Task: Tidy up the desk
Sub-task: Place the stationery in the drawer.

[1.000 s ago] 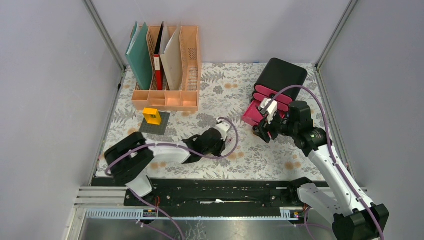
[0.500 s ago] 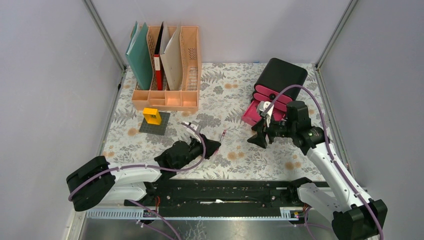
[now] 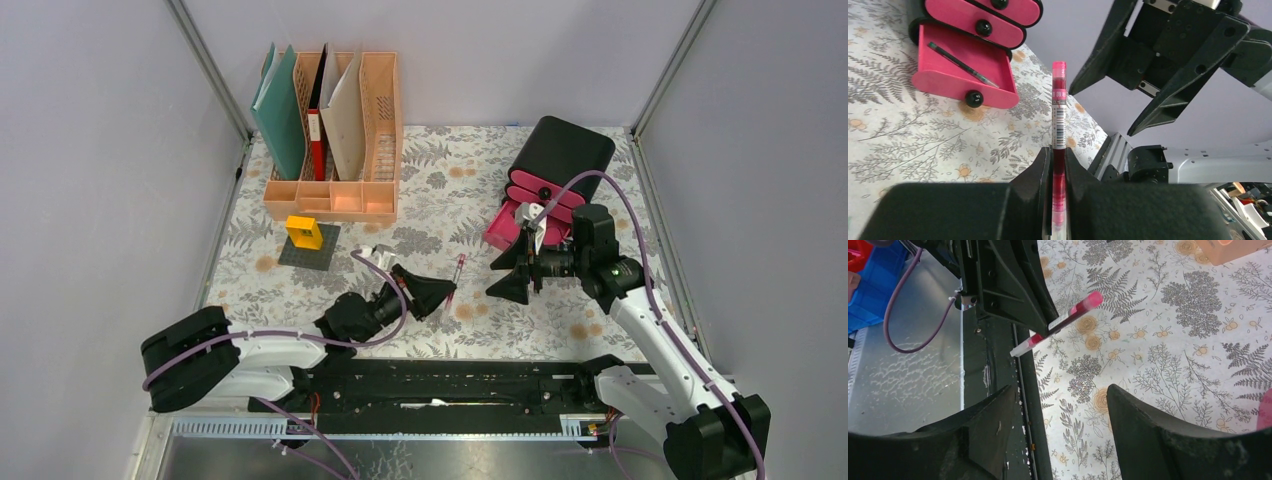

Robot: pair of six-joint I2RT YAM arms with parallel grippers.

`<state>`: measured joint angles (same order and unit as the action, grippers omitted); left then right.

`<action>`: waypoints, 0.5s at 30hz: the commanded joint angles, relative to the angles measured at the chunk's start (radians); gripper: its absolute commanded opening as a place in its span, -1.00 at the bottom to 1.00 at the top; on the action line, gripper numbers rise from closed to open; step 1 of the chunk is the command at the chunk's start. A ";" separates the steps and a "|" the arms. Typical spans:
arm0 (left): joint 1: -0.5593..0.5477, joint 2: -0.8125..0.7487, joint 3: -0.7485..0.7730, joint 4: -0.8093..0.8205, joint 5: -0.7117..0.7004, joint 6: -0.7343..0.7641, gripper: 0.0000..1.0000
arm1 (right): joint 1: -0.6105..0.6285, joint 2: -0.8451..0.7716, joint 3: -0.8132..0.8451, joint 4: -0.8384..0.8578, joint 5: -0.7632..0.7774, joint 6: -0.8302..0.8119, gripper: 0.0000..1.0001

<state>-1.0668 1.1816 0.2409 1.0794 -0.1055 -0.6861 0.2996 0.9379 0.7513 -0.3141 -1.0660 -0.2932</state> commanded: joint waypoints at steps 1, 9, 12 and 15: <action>-0.035 0.049 0.048 0.139 -0.015 -0.007 -1.00 | -0.008 -0.021 -0.036 0.191 -0.052 0.201 0.52; -0.095 0.147 0.100 0.230 -0.060 0.003 -1.00 | -0.008 -0.025 -0.102 0.439 -0.001 0.512 0.69; -0.110 0.167 0.110 0.247 -0.077 0.003 -1.00 | -0.007 -0.031 -0.112 0.479 0.036 0.568 0.72; -0.119 0.183 0.118 0.258 -0.088 0.004 -1.00 | -0.007 -0.029 -0.124 0.512 0.026 0.601 0.71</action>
<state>-1.1725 1.3476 0.3195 1.2320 -0.1539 -0.6865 0.2981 0.9264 0.6395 0.0765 -1.0515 0.1993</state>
